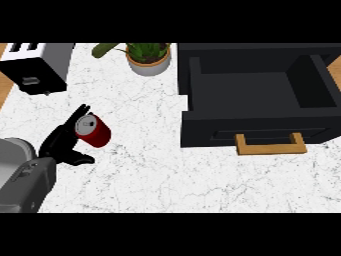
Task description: Pick up the can, place it into the drawer and close the drawer
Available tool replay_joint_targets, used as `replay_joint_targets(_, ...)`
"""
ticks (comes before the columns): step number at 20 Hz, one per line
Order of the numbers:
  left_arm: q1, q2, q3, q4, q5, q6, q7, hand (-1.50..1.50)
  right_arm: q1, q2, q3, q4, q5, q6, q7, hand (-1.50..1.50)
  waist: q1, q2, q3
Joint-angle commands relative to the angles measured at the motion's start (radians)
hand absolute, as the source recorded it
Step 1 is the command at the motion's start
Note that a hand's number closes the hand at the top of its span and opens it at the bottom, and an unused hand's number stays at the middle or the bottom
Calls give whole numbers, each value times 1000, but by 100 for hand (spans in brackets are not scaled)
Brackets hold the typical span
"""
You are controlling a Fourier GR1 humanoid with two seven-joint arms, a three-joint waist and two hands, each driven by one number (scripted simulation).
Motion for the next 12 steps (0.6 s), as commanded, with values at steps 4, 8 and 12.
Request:
replay_joint_targets(4, -46, -28, 29, 25, 37, -65, 44, 150, -2, -38, -39, -3, -70, -2, 58, -150, 7, -4, 1)
replay_joint_targets(8, -90, -25, 33, 27, 48, -150, 91, 150, 10, 18, 5, -63, -39, -8, 78, -150, 4, -3, 1)
replay_joint_targets(12, -70, -43, 18, -26, 41, -194, 22, 150, 74, 51, 7, -69, -60, 32, 35, -150, 3, -5, 1)
